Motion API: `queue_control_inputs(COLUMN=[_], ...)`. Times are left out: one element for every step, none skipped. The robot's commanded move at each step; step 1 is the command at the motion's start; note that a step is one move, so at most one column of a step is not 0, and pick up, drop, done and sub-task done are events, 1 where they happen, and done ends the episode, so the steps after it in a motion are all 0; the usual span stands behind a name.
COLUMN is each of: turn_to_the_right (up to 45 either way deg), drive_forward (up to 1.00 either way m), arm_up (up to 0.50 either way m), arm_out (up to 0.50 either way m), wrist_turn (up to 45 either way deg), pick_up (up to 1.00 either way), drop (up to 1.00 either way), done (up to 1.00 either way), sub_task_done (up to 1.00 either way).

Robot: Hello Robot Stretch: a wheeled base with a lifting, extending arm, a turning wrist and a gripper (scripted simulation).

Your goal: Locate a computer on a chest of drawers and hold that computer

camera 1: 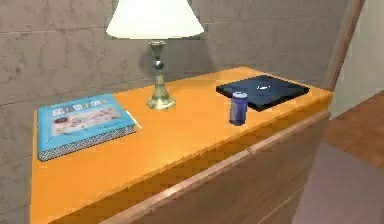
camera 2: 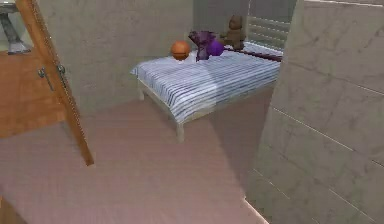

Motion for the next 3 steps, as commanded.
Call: queue_control_inputs(turn_to_the_right=[-45.0, -24.0, 0.0], drive_forward=[0.0, 0.0, 0.0], arm_up=[0.0, 0.0, 0.5], arm_out=[0.0, 0.0, 0.0], wrist_turn=[0.0, 0.0, 0.0], pick_up=[0.0, 0.0, 0.0], drop=[0.0, 0.0, 0.0], done=[0.0, 0.0, 0.0], sub_task_done=[0.0, 0.0, 0.0])
